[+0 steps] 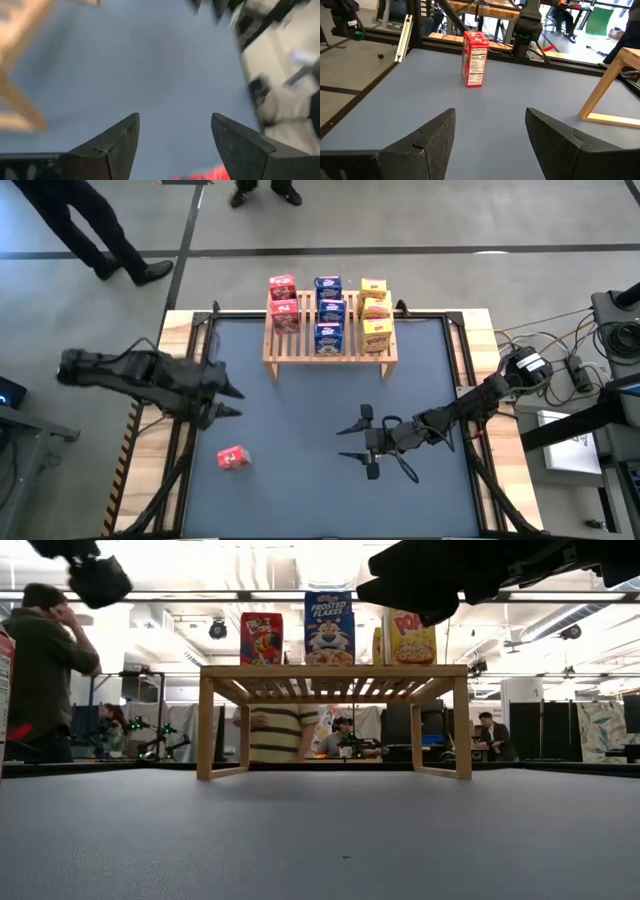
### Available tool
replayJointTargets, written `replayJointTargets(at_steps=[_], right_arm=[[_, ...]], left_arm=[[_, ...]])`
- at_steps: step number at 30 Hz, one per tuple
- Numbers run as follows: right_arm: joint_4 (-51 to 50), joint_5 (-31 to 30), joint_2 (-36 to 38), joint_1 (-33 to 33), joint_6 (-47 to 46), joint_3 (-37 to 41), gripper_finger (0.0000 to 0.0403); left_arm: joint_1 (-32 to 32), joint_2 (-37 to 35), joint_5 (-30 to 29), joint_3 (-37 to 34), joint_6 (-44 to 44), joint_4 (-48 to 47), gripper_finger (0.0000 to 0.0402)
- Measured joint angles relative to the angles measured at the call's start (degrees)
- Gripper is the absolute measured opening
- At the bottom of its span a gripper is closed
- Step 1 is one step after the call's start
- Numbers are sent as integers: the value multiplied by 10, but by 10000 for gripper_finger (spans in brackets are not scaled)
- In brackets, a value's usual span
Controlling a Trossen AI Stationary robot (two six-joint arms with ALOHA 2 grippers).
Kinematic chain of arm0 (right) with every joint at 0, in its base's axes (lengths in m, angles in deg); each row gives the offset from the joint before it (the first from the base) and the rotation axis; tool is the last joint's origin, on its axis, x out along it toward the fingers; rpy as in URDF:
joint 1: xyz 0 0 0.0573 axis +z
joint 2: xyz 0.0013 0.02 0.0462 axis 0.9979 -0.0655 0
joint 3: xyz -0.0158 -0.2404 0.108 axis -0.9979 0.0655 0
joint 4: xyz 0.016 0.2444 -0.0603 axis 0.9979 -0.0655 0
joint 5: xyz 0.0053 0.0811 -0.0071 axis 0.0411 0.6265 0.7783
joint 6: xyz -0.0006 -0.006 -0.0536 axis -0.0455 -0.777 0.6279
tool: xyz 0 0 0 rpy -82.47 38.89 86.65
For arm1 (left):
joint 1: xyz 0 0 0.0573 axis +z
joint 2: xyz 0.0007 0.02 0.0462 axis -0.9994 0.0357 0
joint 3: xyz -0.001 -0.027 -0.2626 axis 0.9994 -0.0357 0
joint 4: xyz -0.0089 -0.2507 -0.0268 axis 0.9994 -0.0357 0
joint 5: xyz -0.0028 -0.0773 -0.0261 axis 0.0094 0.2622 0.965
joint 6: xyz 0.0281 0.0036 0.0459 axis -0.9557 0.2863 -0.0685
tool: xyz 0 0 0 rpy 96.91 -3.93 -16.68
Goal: Stack cereal on shelf
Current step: Put the red cereal box on the shelf aligned with the other red cereal box
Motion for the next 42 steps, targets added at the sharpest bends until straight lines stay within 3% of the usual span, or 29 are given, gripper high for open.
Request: replayJointTargets(at_steps=[5, 9, 14, 21, 33, 42], right_arm=[[0, 0, 0, 0, -1, 0, 228], [0, 0, 0, 0, -2, 0, 228], [0, 0, 0, 0, -14, 0, 228], [0, 0, 0, 0, -23, 0, 228], [-9, 0, 0, 0, -27, 0, 228], [-17, 0, 0, 0, -38, 0, 228]], left_arm=[[-140, 76, -99, 63, 129, -114, 229], [-225, 141, -116, 111, 234, -180, 229], [-289, 219, -115, 137, 301, -188, 229], [-312, 311, -106, 161, 330, -217, 243], [-327, 376, -75, 162, 381, -199, 321], [-343, 418, -72, 162, 392, -220, 325]])
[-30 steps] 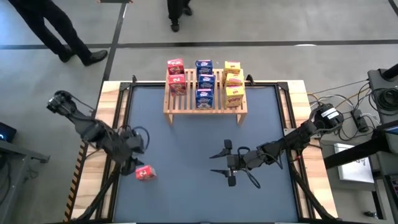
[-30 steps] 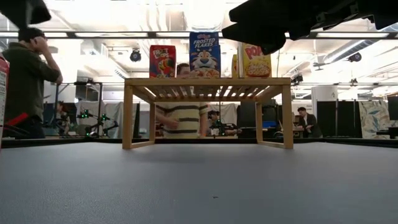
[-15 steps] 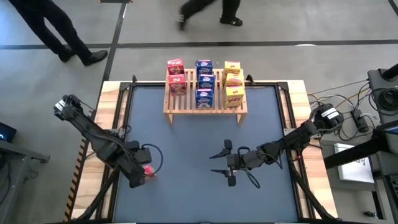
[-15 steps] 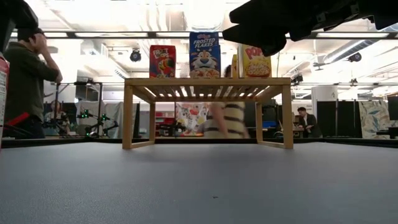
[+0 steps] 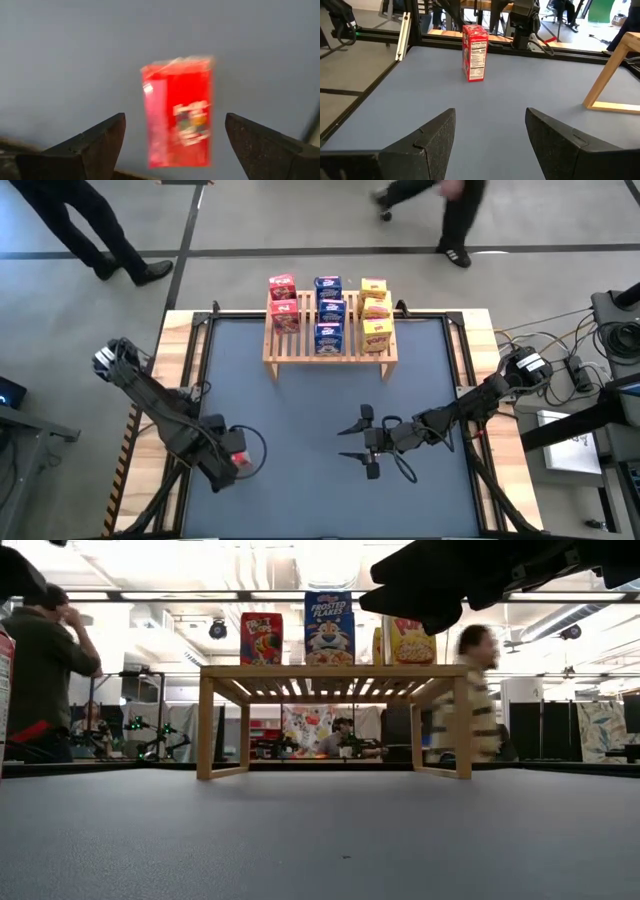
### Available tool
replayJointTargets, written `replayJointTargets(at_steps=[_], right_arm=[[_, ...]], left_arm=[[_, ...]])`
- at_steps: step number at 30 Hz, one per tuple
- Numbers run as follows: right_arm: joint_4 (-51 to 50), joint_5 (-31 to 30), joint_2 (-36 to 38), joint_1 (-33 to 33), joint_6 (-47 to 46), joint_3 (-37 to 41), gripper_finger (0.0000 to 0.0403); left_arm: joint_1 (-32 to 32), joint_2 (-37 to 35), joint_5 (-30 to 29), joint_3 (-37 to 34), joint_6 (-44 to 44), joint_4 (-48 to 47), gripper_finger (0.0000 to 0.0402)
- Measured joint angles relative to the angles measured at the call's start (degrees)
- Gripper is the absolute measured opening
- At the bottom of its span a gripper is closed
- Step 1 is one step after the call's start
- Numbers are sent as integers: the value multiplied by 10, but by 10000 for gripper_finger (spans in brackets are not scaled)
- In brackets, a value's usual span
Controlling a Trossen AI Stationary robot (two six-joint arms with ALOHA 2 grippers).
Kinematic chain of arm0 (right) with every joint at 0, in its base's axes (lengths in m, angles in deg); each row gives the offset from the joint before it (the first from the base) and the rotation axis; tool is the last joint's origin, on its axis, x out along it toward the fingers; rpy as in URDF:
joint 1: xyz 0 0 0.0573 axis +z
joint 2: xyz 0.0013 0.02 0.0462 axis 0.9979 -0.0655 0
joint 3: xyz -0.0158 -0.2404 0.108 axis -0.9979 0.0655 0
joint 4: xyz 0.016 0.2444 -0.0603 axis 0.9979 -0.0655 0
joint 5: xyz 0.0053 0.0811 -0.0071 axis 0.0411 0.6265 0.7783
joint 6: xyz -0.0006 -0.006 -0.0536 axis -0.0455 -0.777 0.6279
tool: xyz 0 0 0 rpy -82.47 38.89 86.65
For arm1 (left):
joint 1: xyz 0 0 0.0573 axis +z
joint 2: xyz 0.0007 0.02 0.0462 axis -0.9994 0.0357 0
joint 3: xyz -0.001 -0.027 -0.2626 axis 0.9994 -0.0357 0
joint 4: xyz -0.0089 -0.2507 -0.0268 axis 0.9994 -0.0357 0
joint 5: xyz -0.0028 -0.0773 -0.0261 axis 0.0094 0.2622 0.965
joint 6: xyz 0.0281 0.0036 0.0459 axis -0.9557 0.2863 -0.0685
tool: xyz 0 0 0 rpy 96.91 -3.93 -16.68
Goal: Stack cereal on shelf
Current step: Put the red cereal box on the shelf aligned with the other red cereal box
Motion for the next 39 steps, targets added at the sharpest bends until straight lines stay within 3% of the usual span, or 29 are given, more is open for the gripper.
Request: replayJointTargets(at_steps=[11, 28, 39], right_arm=[[0, 0, 0, 2, -23, 1, 228], [-15, 2, 0, 3, -44, 1, 228], [-15, 2, 0, 3, -46, 1, 228]], left_arm=[[0, 19, 21, -29, -1, 13, 297], [1, 15, 20, -30, -50, 14, 138], [44, -8, -74, 12, -145, 0, 129]])
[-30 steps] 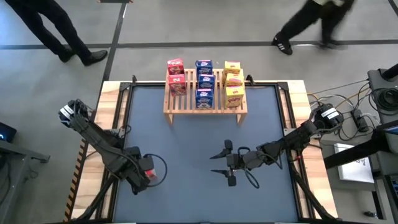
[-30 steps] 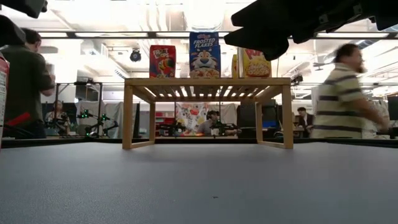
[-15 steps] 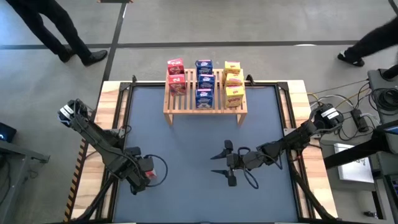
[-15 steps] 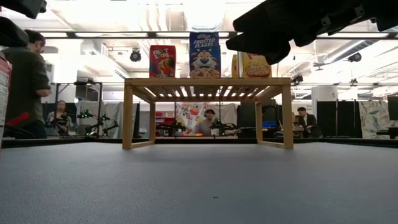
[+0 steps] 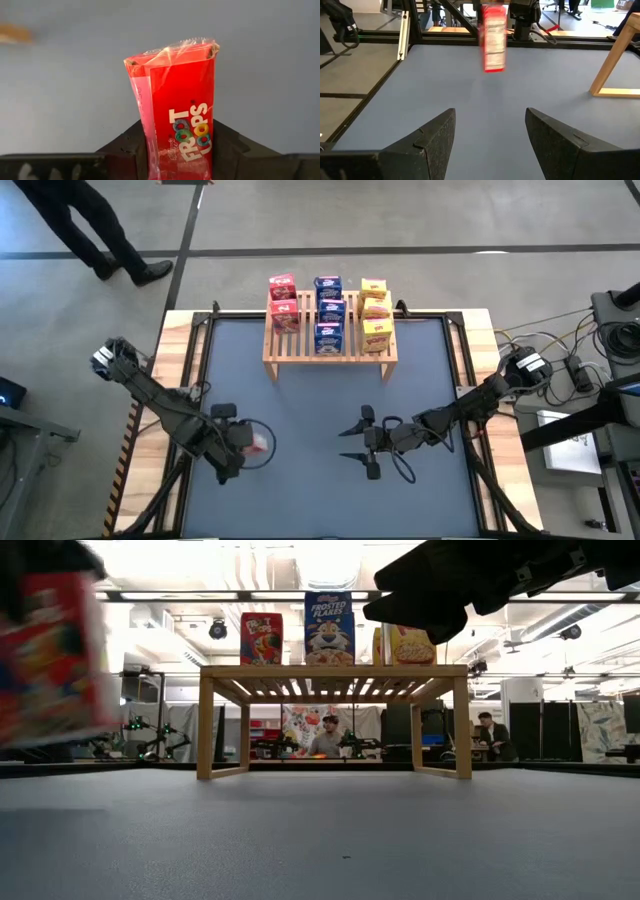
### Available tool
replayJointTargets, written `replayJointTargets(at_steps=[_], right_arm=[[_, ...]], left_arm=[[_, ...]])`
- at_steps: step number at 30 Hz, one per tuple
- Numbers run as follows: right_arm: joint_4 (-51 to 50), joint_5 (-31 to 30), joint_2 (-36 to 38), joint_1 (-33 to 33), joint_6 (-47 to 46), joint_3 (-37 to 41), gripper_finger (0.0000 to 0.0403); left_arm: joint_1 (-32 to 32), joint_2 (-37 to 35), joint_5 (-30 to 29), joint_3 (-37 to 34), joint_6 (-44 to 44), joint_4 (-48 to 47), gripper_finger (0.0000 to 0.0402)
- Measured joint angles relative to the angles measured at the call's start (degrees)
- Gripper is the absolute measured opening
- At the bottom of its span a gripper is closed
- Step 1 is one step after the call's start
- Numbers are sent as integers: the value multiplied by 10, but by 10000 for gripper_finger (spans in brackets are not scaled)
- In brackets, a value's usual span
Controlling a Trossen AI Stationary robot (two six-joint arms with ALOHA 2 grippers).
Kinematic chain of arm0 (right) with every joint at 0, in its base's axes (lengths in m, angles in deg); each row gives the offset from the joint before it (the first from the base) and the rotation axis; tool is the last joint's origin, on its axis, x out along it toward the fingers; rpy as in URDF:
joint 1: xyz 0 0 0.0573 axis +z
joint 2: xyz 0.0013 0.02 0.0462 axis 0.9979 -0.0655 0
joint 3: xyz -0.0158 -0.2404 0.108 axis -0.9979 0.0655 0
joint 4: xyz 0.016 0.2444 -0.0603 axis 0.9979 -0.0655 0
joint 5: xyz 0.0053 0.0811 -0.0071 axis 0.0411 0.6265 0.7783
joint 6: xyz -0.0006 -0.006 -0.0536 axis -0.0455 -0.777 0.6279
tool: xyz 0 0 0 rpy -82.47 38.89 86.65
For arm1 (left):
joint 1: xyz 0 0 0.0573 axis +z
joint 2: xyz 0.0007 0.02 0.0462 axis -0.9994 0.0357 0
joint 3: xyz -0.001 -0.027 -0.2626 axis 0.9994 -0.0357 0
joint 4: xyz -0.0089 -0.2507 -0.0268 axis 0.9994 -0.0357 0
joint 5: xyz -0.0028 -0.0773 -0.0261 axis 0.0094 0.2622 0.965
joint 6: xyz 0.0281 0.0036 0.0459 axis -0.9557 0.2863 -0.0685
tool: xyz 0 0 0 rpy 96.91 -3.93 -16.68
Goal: Stack cereal on shelf
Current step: Put the red cereal box on the shelf aligned with the other red cereal box
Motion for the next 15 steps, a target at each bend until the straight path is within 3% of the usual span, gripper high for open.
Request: replayJointTargets(at_steps=[7, 15], right_arm=[[-1, 0, 0, 0, -9, 0, 228], [-16, -2, 0, 0, -13, 1, 228]], left_arm=[[79, -23, -121, 89, -164, -30, 129], [227, -51, -149, 190, -353, -38, 129]])
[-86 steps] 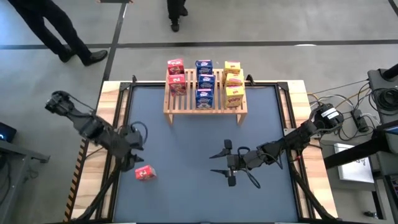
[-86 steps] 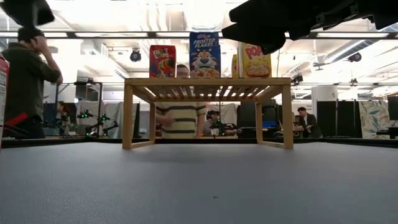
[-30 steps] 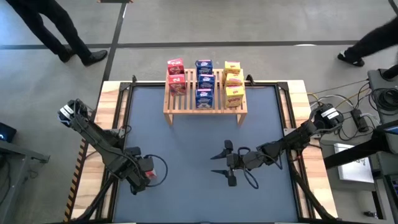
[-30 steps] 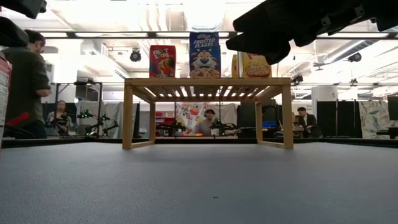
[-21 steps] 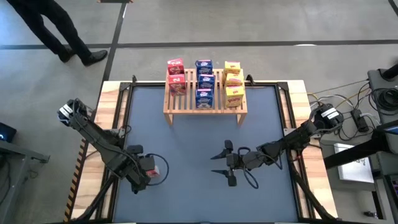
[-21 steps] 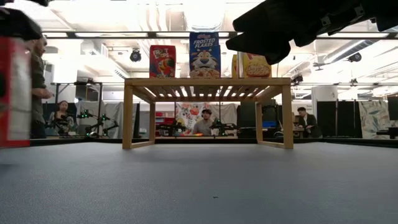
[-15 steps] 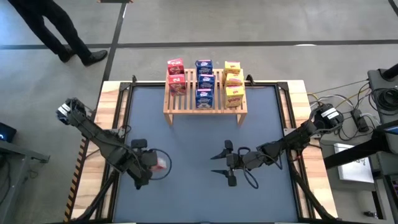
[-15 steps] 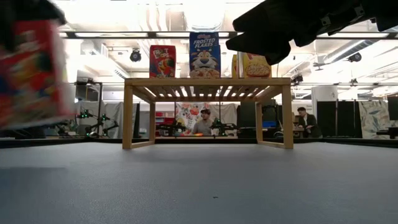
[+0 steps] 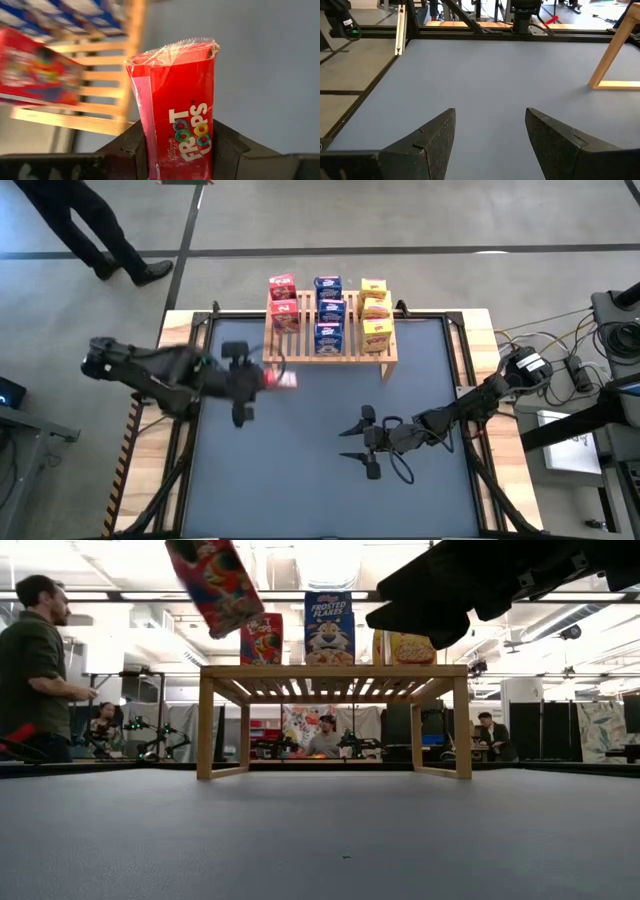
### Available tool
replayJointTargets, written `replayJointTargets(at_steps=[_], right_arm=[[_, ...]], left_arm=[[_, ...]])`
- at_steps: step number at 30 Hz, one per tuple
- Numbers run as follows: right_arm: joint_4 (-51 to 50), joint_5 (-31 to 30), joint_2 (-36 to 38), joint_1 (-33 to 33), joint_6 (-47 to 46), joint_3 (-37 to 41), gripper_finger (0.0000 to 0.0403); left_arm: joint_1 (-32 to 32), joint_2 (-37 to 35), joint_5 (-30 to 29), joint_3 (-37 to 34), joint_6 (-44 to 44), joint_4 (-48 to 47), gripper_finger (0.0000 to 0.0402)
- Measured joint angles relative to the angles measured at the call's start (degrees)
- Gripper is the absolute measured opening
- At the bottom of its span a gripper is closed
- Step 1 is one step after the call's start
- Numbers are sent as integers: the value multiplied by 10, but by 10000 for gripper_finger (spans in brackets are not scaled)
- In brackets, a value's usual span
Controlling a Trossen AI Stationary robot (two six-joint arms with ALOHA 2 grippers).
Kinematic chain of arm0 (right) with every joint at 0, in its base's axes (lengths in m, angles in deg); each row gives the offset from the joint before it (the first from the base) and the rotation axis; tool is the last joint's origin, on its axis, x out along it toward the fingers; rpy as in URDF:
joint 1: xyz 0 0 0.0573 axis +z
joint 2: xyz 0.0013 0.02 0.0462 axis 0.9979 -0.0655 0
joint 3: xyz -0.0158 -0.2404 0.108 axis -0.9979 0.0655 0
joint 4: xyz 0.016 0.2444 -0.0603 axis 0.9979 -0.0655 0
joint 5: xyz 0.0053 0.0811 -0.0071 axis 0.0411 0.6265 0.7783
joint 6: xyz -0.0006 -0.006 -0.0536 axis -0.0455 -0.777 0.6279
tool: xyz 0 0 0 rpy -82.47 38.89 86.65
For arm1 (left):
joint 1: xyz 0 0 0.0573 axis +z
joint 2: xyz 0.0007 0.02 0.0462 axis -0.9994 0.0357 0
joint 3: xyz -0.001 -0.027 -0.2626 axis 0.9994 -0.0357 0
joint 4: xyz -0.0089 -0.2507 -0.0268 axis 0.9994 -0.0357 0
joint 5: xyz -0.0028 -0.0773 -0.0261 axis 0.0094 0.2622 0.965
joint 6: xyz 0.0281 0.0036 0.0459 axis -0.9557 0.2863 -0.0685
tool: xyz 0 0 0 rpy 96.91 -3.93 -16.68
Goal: Stack cereal on shelf
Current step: Put the red cereal box on the shelf aligned with the other red cereal box
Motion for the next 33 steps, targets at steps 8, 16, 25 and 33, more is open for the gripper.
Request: replayJointTargets(at_steps=[8, 16, 25, 33], right_arm=[[0, 0, 0, 0, 9, 0, 228], [0, 0, 0, 0, 11, 0, 228], [-1, 0, 0, 0, 12, 0, 228], [-1, 0, 0, 0, 12, 0, 228]], left_arm=[[159, 4, 64, 44, -144, 14, 129], [246, 19, 121, 55, -268, 20, 129], [274, 21, 121, 61, -350, 43, 130], [283, 31, 121, 61, -359, 46, 130]])
